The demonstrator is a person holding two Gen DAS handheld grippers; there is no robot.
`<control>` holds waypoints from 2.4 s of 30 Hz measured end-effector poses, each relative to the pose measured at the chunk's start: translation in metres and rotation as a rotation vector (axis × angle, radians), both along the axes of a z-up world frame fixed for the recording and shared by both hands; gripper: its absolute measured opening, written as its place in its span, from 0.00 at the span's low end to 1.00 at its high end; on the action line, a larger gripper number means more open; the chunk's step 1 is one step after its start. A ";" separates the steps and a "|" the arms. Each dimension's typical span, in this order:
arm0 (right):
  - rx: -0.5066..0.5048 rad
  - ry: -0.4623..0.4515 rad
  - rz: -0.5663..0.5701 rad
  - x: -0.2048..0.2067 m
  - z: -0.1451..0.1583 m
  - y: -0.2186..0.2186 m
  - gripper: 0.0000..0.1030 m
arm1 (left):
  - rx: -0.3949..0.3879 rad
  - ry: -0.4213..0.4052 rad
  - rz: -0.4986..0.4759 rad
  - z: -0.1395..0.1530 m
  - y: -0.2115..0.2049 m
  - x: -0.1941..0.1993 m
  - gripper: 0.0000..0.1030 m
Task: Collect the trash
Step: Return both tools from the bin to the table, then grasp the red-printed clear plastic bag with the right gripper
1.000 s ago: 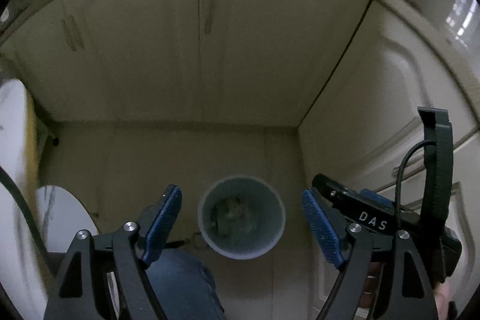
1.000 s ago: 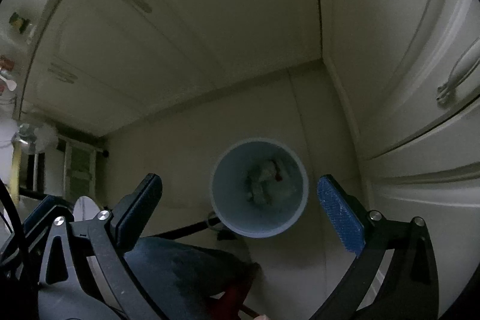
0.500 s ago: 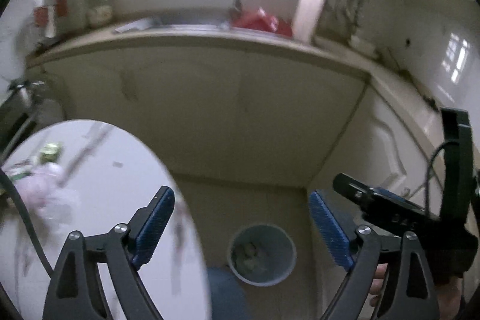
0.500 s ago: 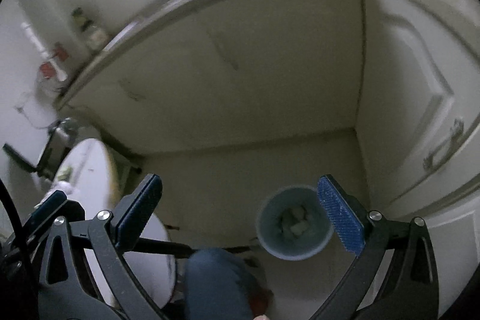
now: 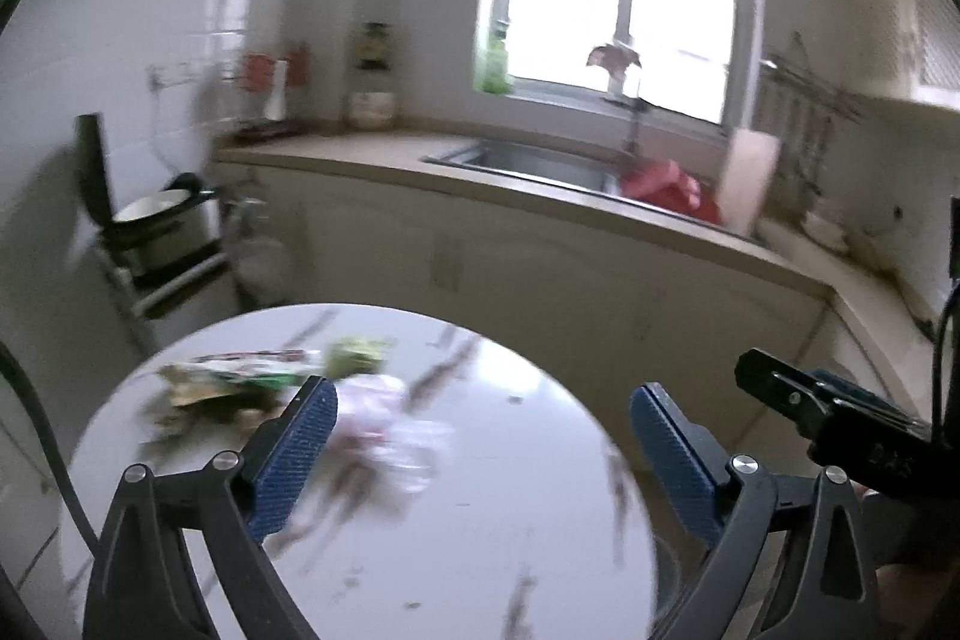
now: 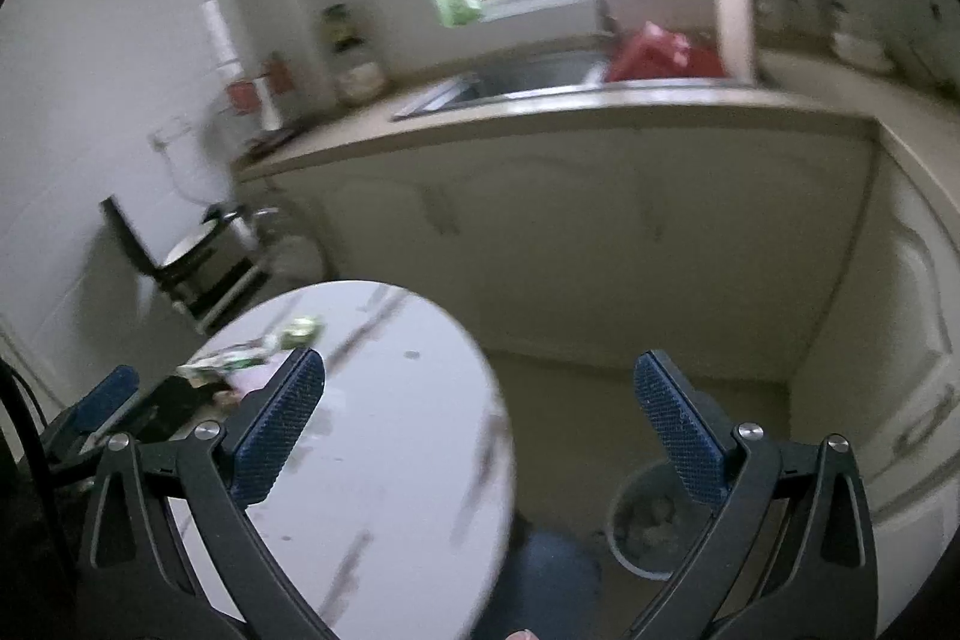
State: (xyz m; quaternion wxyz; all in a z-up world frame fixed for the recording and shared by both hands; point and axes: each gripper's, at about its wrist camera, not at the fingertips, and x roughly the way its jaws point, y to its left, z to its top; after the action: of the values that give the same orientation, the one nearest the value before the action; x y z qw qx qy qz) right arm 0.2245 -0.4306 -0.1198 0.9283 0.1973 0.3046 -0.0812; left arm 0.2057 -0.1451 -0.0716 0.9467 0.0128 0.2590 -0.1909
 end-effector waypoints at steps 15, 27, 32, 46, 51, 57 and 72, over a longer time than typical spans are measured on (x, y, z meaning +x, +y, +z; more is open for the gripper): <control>-0.180 -0.130 0.243 0.037 0.044 0.159 1.00 | -0.022 -0.068 0.260 0.009 0.110 -0.054 0.97; -0.209 -0.104 0.329 0.060 0.028 0.198 1.00 | -0.029 -0.008 0.336 -0.009 0.132 -0.033 0.97; -0.197 -0.043 0.321 0.080 0.006 0.184 1.00 | -0.027 0.051 0.343 -0.022 0.135 -0.006 0.97; -0.111 0.228 0.397 0.165 -0.104 0.182 1.00 | 0.008 0.199 0.373 -0.066 0.136 0.088 0.97; -0.115 0.310 0.429 0.181 -0.132 0.188 1.00 | 0.022 0.232 0.366 -0.078 0.129 0.116 0.97; -0.107 0.297 0.468 0.195 -0.138 0.198 1.00 | 0.025 0.247 0.387 -0.088 0.136 0.147 0.97; -0.053 0.265 0.568 0.203 -0.144 0.200 0.66 | 0.017 0.280 0.412 -0.118 0.147 0.187 0.97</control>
State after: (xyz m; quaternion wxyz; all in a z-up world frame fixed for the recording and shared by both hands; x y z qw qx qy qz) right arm 0.4274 -0.2307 -0.2640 0.8709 0.0680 0.4635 0.1486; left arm 0.3923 0.0023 -0.1895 0.9203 -0.0587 0.3866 0.0083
